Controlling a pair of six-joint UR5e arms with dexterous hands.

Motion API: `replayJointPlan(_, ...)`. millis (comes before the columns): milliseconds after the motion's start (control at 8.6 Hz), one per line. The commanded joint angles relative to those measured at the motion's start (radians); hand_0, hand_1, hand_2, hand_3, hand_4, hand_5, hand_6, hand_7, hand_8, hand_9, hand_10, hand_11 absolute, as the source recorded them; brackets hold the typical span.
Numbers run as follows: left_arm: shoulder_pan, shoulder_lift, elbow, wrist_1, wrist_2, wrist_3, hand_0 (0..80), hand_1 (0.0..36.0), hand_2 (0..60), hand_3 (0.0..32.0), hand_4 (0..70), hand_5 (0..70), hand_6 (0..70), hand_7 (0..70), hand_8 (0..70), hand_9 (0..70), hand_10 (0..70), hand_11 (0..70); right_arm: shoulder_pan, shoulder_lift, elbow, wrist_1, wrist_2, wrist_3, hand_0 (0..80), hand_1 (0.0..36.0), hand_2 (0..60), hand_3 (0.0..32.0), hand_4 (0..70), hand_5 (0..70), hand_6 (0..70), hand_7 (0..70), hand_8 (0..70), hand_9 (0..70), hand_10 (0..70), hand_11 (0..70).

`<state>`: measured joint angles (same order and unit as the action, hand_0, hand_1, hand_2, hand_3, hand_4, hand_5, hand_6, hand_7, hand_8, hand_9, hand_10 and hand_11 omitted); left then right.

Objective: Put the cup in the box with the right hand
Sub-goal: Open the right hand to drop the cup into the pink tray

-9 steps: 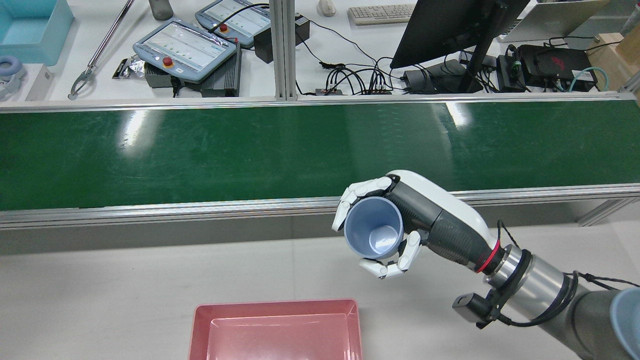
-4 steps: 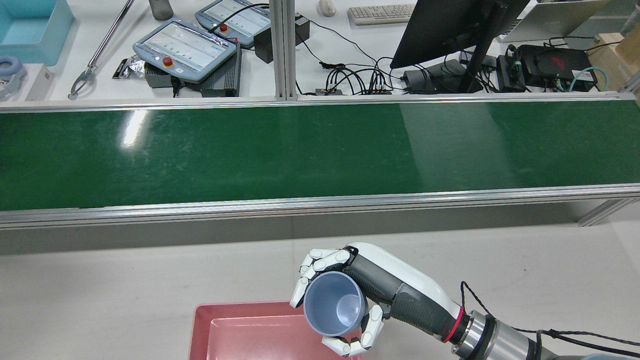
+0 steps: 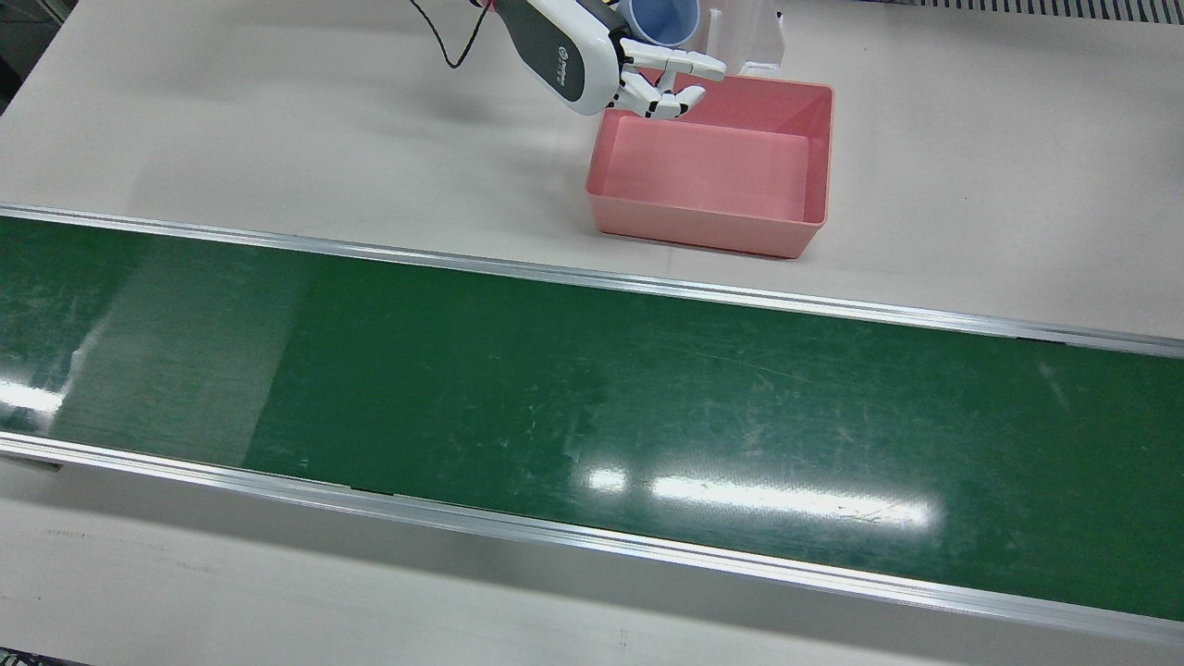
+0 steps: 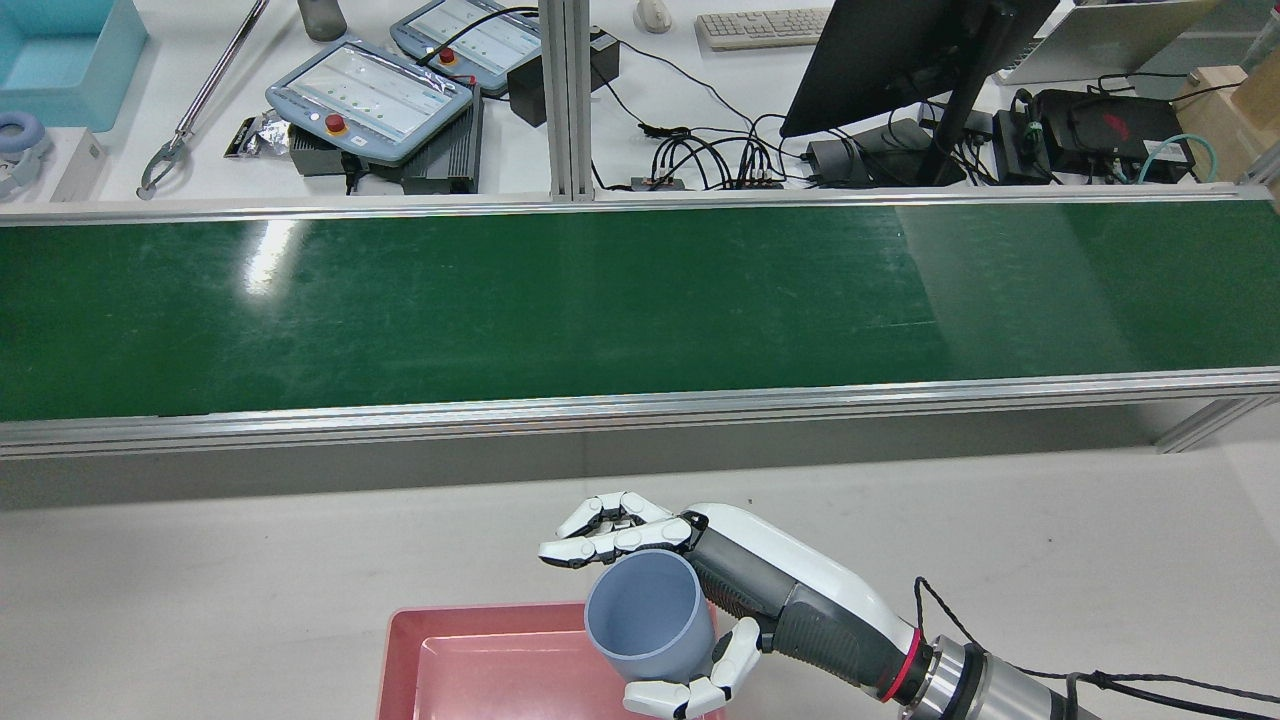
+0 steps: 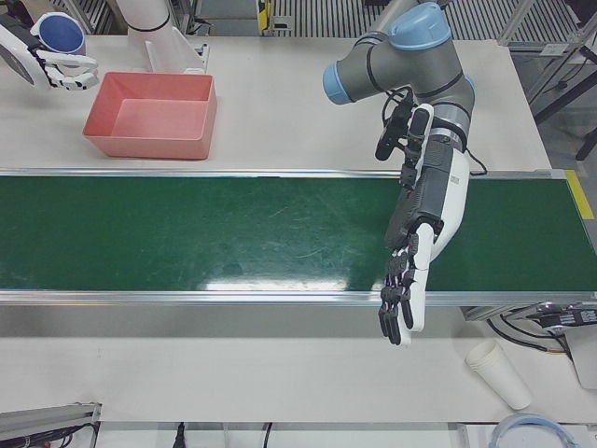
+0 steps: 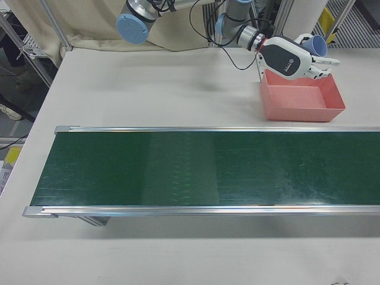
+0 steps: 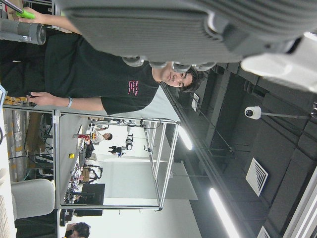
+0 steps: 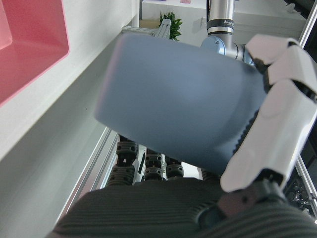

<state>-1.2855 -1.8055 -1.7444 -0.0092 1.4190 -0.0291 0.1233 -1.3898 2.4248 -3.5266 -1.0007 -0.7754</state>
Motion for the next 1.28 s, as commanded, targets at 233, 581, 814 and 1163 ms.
replayJointPlan(233, 0.0, 0.0, 0.0, 0.0, 0.0, 0.0, 0.0, 0.0, 0.0, 0.0, 0.0, 0.0, 0.0, 0.0, 0.0, 0.0, 0.0, 0.0, -0.008, 0.0, 0.0, 0.0, 0.0, 0.002, 49.0, 6.5, 1.1, 0.0, 11.9, 2.7, 4.4, 19.2, 0.0, 2.4, 0.0, 0.0)
replayJointPlan(581, 0.0, 0.0, 0.002, -0.002, 0.0, 0.0, 0.0, 0.0, 0.0, 0.0, 0.0, 0.0, 0.0, 0.0, 0.0, 0.0, 0.0, 0.0, 0.181, -0.011, -0.006, -0.001, -0.003, 0.039, 49.5, 6.4, 0.0, 0.0, 13.4, 2.8, 4.8, 21.2, 0.0, 2.8, 0.0, 0.0)
replayJointPlan(814, 0.0, 0.0, 0.002, -0.002, 0.0, 0.0, 0.0, 0.0, 0.0, 0.0, 0.0, 0.0, 0.0, 0.0, 0.0, 0.0, 0.0, 0.0, 0.476, -0.032, -0.05, -0.009, -0.012, 0.053, 49.0, 8.2, 1.8, 0.0, 11.7, 3.1, 5.1, 21.9, 0.0, 2.9, 0.0, 0.0)
replayJointPlan(1163, 0.0, 0.0, 0.002, 0.0, 0.0, 0.0, 0.0, 0.0, 0.0, 0.0, 0.0, 0.0, 0.0, 0.0, 0.0, 0.0, 0.0, 0.0, 0.753, -0.067, -0.337, -0.005, -0.026, 0.317, 49.1, 11.2, 4.8, 0.0, 11.2, 3.7, 5.9, 24.7, 0.1, 3.5, 0.0, 1.0)
